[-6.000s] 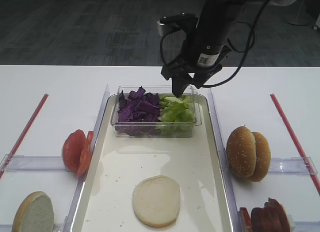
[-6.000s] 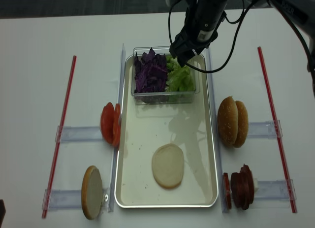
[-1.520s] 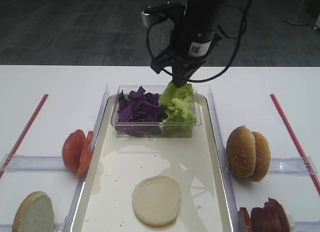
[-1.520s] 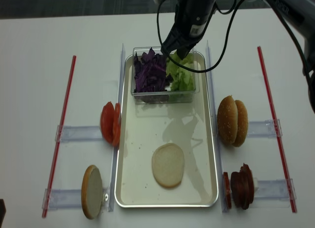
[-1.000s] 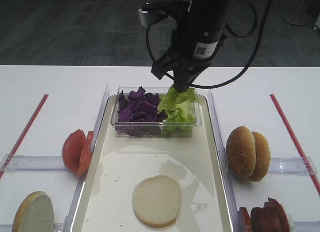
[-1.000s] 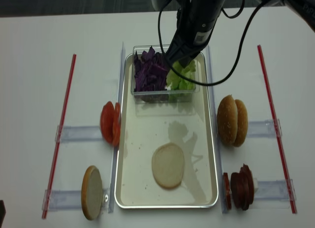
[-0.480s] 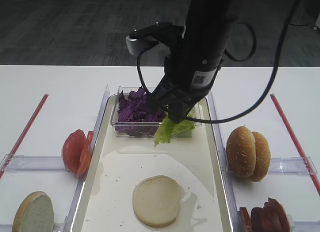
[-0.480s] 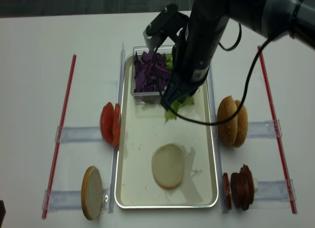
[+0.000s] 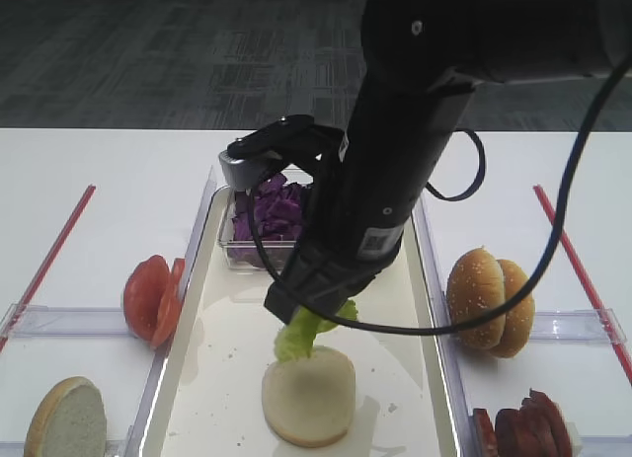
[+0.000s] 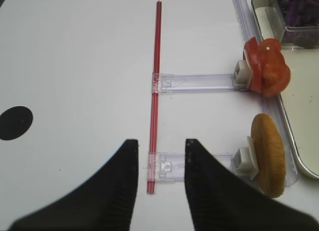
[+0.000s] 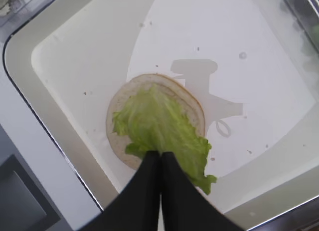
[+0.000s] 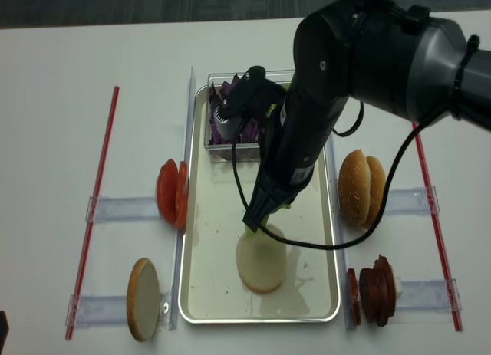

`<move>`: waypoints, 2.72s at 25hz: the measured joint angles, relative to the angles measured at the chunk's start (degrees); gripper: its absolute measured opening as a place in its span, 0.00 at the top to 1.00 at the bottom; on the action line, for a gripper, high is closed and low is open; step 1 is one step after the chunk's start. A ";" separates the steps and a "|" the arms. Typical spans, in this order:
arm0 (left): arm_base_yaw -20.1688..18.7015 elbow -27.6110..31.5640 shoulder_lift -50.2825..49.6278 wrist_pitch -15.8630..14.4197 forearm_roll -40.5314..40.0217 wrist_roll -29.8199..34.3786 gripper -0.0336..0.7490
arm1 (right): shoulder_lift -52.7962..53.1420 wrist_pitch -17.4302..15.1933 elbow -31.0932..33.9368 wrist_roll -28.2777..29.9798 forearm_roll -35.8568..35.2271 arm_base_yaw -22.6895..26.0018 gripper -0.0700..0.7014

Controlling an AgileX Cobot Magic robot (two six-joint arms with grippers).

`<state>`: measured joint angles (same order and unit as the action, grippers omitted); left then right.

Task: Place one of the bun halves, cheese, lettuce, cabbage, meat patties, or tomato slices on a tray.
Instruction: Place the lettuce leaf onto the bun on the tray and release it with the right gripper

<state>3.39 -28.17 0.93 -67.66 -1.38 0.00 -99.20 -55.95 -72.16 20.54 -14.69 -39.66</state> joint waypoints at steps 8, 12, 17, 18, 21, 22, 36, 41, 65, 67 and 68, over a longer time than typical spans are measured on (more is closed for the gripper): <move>0.00 0.00 0.00 0.00 0.00 0.00 0.67 | 0.00 3.90 4.41 1.68 -1.04 -1.32 0.87; 0.00 0.00 0.00 0.00 0.00 0.00 0.67 | 0.00 5.48 4.78 2.11 -1.04 -1.36 0.87; 0.00 0.00 0.00 0.00 0.00 0.00 0.67 | 0.05 8.23 4.78 2.95 -1.17 -1.36 0.87; 0.00 0.00 0.00 0.00 0.00 0.00 0.67 | 0.05 8.35 4.78 2.95 -1.17 -1.36 0.87; 0.00 0.00 0.00 0.00 0.00 0.00 0.67 | 0.05 8.46 4.89 3.05 -1.17 -1.36 0.87; 0.00 0.00 0.00 0.00 0.00 0.00 0.67 | 0.05 8.57 4.85 3.05 -1.17 -1.36 0.87; 0.00 0.00 0.00 0.00 0.00 0.00 0.67 | -0.18 12.29 9.01 5.65 -2.28 -1.36 0.87; 0.00 0.00 0.00 0.00 0.00 0.00 0.67 | -0.40 13.74 9.01 6.12 -2.83 -1.36 0.87; 0.00 0.00 0.00 0.00 0.00 0.00 0.67 | -1.56 16.78 9.37 8.59 -4.36 -1.74 0.87; 0.00 0.00 0.00 0.00 0.00 0.00 0.67 | -1.28 17.04 9.37 8.59 -4.26 -1.74 0.87; 0.00 0.00 0.00 0.00 0.00 0.00 0.67 | -0.82 17.19 9.37 8.62 -4.26 -1.74 0.87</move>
<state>3.39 -28.17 0.93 -67.66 -1.38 0.00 -100.02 -38.75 -62.79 29.16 -18.95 -41.40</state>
